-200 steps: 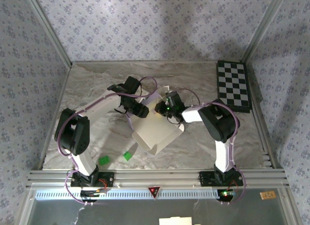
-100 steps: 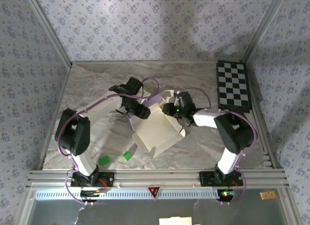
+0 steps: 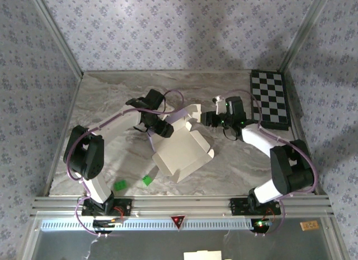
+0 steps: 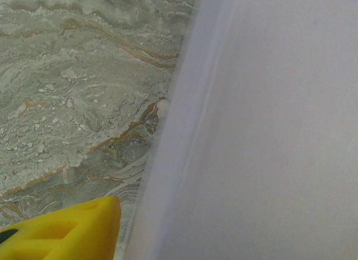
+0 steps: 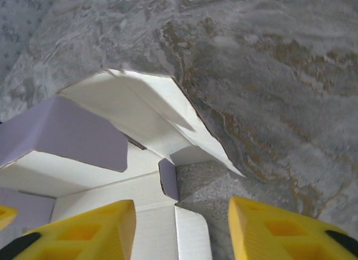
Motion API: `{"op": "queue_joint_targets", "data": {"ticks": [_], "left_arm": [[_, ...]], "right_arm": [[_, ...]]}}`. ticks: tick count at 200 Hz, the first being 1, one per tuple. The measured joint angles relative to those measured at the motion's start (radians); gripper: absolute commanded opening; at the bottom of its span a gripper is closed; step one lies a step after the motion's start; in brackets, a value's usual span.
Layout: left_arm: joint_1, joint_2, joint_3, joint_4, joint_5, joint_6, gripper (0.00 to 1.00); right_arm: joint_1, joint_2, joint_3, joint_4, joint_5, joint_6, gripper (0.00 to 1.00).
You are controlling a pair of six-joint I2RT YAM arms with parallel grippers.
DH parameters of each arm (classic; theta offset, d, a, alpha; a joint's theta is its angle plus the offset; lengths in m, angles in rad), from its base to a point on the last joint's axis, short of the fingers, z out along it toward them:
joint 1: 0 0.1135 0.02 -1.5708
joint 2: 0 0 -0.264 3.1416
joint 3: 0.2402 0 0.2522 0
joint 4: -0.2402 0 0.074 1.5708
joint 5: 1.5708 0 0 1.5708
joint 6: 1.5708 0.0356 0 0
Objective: Fold the paper box
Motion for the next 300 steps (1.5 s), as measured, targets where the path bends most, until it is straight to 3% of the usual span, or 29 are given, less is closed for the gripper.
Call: {"op": "queue_joint_targets", "data": {"ticks": [59,127,156,188,225,300], "left_arm": [[-0.001,0.0,0.0,0.0,0.0,0.0,0.63],[-0.002,0.0,0.0,0.001,0.0,0.007,0.63],[-0.002,0.0,0.0,0.0,0.0,0.007,0.63],[-0.002,0.0,0.0,0.0,0.0,0.007,0.63],[-0.002,0.0,0.0,0.001,0.0,0.007,0.63],[-0.008,0.009,0.021,-0.025,-0.034,0.007,0.62]], "right_arm": [[-0.048,0.124,0.167,-0.082,-0.109,-0.223,0.54],[-0.102,0.269,0.093,0.129,-0.283,-0.277,0.5],[-0.106,0.332,0.08,0.241,-0.36,-0.265,0.44],[-0.108,0.374,0.076,0.311,-0.397,-0.233,0.27],[-0.104,0.363,0.034,0.369,-0.385,-0.211,0.12],[0.008,0.155,-0.008,0.234,-0.14,-0.243,0.03]]}}
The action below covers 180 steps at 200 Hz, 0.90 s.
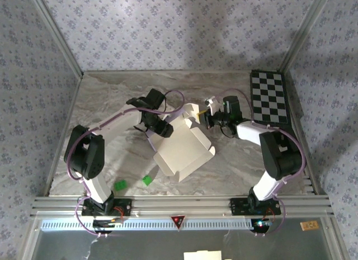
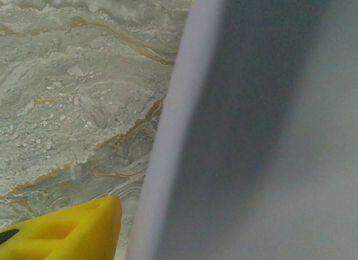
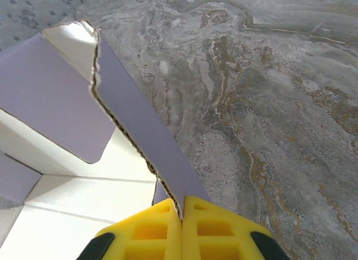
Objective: Fold the paper box
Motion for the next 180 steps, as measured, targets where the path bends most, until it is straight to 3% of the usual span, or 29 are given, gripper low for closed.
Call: {"op": "queue_joint_targets", "data": {"ticks": [70,180], "left_arm": [[-0.005,0.006,0.005,-0.005,-0.024,-0.004,0.62],[-0.048,0.006,0.006,-0.019,-0.098,-0.05,0.62]], "right_arm": [[0.132,-0.054,-0.008,-0.095,0.291,0.117,0.0],[0.413,-0.09,-0.146,0.091,0.829,0.366,0.0]]}}
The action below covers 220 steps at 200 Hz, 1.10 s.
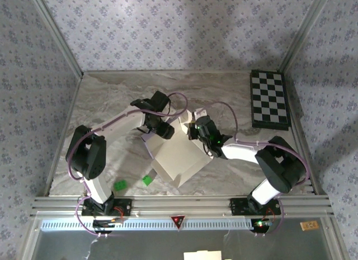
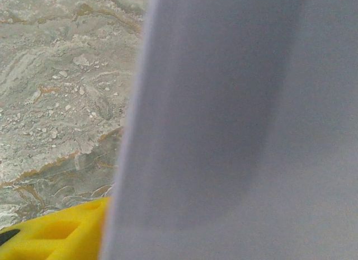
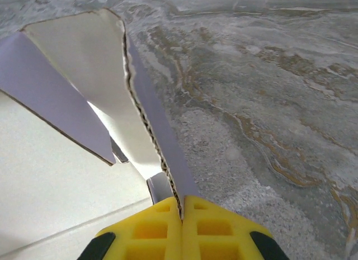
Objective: Fold the paper box
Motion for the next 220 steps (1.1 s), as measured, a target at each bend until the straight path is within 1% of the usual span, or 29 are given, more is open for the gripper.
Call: {"op": "queue_joint_targets", "data": {"ticks": [28,63,74,112,136,164,178,204,220], "left_arm": [[-0.018,0.003,0.0,-0.001,-0.045,-0.022,0.62],[-0.046,0.013,0.003,0.0,-0.087,-0.05,0.62],[-0.053,0.013,0.003,-0.001,-0.092,-0.057,0.63],[-0.064,-0.011,-0.001,0.003,-0.086,-0.085,0.73],[-0.063,-0.081,-0.006,0.005,-0.046,-0.099,0.79],[-0.06,-0.18,-0.006,0.011,0.008,-0.114,0.82],[-0.051,-0.224,-0.009,0.014,0.029,-0.121,0.79],[0.001,-0.292,-0.048,0.027,0.054,-0.14,0.65],[0.034,-0.299,-0.08,0.03,0.066,-0.151,0.61]], "right_arm": [[0.062,0.002,-0.047,0.056,0.123,0.058,0.0],[0.126,0.034,-0.095,0.163,0.241,0.119,0.0],[0.138,0.047,-0.113,0.204,0.27,0.132,0.0],[0.154,0.082,-0.157,0.322,0.319,0.144,0.0],[0.157,0.109,-0.177,0.396,0.332,0.124,0.0],[0.159,0.128,-0.183,0.443,0.333,0.089,0.0],[0.159,0.13,-0.183,0.452,0.33,0.071,0.0],[0.159,0.132,-0.183,0.455,0.328,0.051,0.0],[0.159,0.132,-0.183,0.455,0.326,0.042,0.0]]}}
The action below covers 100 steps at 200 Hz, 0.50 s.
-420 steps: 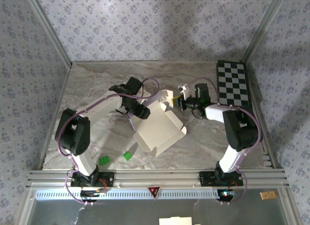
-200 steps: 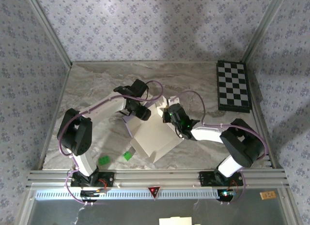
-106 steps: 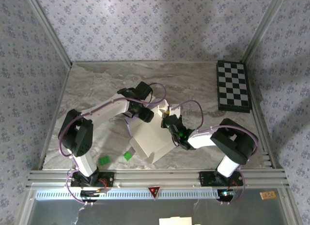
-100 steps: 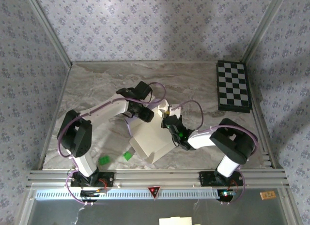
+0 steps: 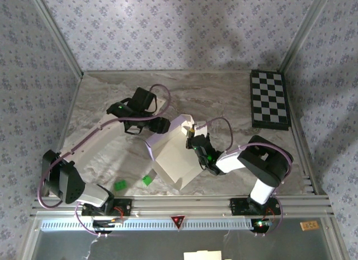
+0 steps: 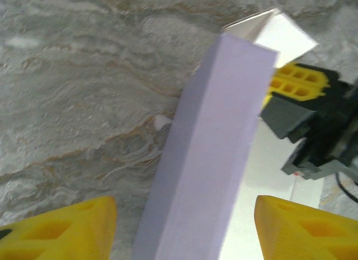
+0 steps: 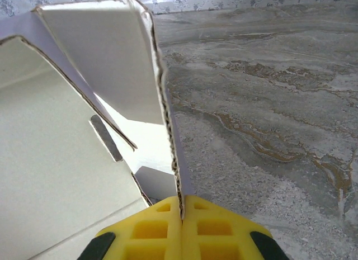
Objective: Fold the paper box
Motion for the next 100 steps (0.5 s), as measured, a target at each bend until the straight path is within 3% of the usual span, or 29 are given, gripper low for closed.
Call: {"op": "queue_joint_targets", "data": {"ticks": [53,100], "left_arm": [[0.012,0.024,-0.078,0.024,0.063,-0.021,0.42],[0.013,0.016,-0.119,0.093,0.103,-0.066,0.38]], "right_arm": [[0.0,0.0,0.0,0.0,-0.014,-0.008,0.0],[0.003,-0.011,0.001,-0.019,-0.016,-0.008,0.0]]}}
